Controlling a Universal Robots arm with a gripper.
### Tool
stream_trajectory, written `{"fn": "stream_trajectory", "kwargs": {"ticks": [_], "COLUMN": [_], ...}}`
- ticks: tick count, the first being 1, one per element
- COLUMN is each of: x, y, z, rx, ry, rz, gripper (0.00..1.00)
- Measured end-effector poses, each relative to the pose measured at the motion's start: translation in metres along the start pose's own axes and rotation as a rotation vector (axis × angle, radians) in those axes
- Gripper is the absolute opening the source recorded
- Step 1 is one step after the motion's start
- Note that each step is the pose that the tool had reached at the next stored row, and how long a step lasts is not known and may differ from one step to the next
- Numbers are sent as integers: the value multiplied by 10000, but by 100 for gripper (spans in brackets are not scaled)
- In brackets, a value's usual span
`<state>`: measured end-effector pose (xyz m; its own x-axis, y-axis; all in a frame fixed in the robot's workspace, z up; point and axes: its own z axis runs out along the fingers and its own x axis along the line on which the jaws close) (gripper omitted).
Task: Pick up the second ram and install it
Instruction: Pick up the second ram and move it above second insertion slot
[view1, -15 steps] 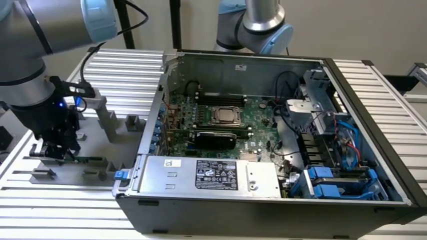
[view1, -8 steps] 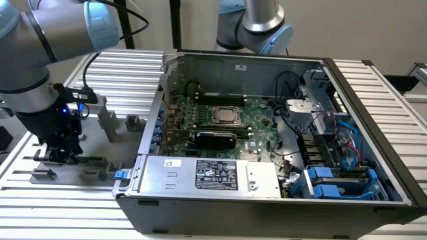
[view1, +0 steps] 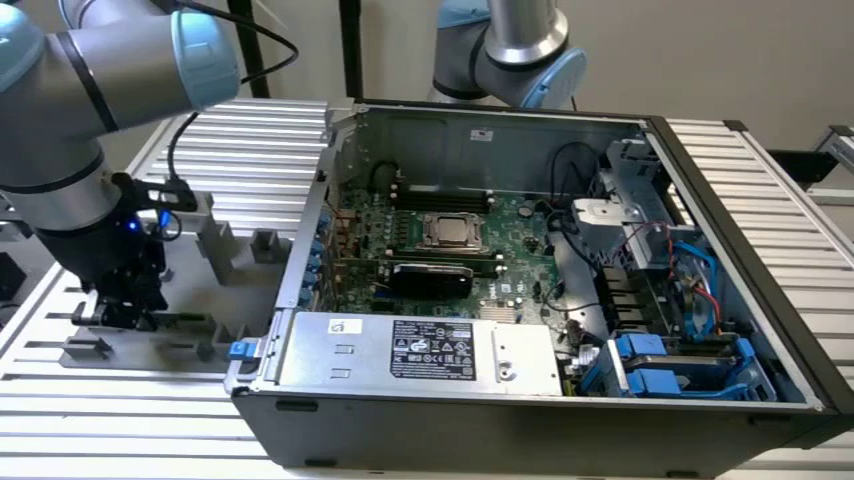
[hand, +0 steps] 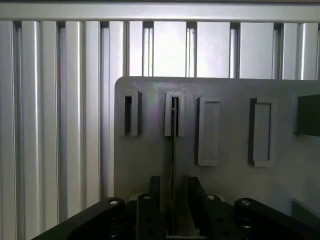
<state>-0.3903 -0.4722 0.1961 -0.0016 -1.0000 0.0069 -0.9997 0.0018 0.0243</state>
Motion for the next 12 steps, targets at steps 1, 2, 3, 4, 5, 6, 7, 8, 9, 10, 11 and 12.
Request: {"fn": "stream_trajectory", "kwargs": {"ticks": [1,2,3,4,5,6,7,8,9,10,11,12], "x": [-1,-5,-8,-10,-12,-13,-13,-15,-16,-16,-15,-15], "y": [0,0,0,0,0,-1,-1,-3,-6,-9,-9,-10], "z": [1,3,2,1,1,0,1,1,1,0,0,0], "rx": [2,5,3,2,1,0,1,2,1,1,1,0], "ry": [-1,-4,-3,-2,-1,-1,-1,-2,-2,-1,-1,-1], "rz": [0,5,8,11,13,17,19,21,23,23,23,23], "gripper": [100,100,100,100,100,100,100,100,100,100,100,100]}}
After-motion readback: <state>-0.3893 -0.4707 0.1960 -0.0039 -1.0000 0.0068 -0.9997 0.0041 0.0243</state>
